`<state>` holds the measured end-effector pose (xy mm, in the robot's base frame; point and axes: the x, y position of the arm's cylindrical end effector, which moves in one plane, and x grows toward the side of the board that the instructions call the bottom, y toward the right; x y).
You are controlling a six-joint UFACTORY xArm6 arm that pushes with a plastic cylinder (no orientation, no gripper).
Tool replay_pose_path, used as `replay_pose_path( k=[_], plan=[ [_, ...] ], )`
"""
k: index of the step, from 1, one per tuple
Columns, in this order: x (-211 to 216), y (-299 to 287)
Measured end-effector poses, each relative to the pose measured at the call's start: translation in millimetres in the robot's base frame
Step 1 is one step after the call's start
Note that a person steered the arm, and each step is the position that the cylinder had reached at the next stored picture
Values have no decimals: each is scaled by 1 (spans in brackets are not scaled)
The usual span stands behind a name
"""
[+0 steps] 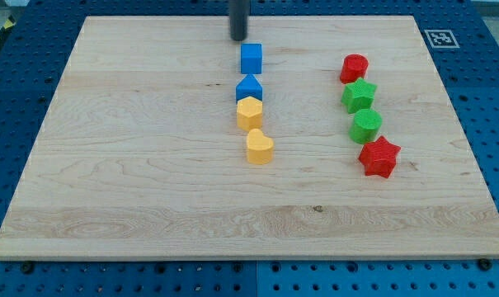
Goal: Push the blue cube to the top center
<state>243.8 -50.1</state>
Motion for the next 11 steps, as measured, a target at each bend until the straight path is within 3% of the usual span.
replay_pose_path(
  k=[1,2,3,5,7,10,11],
  plan=[
    [36,-30],
    [100,-30],
    [117,-2],
    [100,59],
    [84,16],
    [93,42],
    [61,46]
  ],
)
